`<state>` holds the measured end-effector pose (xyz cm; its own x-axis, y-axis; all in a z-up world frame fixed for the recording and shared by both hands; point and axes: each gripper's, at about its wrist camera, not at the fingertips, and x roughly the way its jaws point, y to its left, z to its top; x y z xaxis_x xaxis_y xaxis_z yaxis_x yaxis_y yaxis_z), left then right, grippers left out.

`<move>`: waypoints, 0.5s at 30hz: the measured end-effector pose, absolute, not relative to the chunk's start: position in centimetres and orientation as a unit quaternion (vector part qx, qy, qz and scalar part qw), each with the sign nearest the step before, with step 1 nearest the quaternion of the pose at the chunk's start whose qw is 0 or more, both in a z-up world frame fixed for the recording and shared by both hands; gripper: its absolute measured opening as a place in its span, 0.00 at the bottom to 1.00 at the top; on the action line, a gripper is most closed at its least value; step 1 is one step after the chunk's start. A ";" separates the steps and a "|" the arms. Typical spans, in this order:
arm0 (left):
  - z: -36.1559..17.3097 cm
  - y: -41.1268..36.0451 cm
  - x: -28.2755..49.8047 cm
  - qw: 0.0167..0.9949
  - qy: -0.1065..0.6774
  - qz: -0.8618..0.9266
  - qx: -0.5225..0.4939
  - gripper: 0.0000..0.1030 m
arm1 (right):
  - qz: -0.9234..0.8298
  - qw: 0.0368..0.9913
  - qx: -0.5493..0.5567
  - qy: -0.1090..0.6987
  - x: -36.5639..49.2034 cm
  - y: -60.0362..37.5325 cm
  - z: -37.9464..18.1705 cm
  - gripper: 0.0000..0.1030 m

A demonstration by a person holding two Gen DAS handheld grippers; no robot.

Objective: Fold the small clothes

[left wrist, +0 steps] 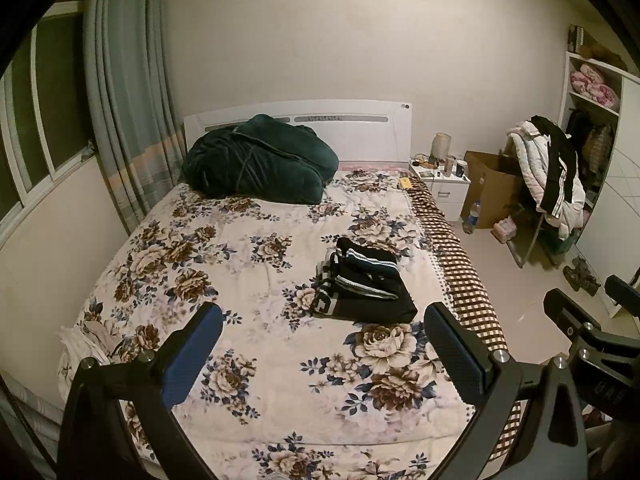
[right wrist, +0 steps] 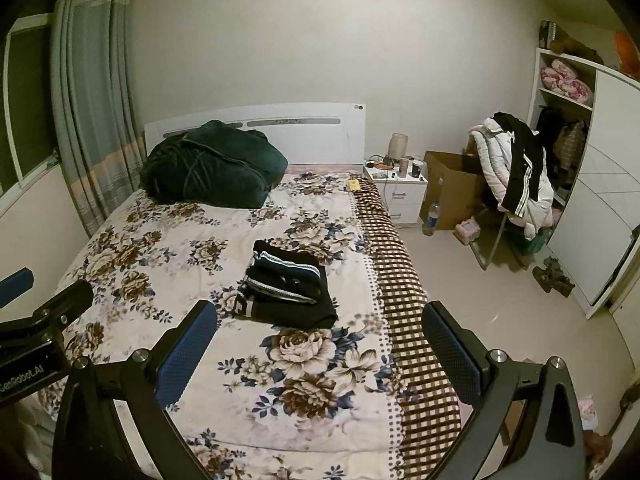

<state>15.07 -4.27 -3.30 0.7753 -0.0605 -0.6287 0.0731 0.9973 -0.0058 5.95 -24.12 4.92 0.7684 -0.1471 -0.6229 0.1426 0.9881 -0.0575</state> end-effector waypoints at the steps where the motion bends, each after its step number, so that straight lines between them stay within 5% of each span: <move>1: -3.3 -4.3 15.1 0.942 0.333 -0.035 0.009 1.00 | -0.077 0.940 -0.003 0.332 6.0 -24.1 4.9 1.00; 15: -3.2 -4.2 15.0 0.943 0.332 -0.034 0.010 1.00 | -0.075 0.941 -0.002 0.331 5.9 -23.7 4.6 1.00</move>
<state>15.04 -4.19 -3.21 0.7772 -0.0569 -0.6267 0.0702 0.9975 -0.0035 5.92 -23.68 4.61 0.7697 -0.1425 -0.6223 0.1405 0.9887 -0.0526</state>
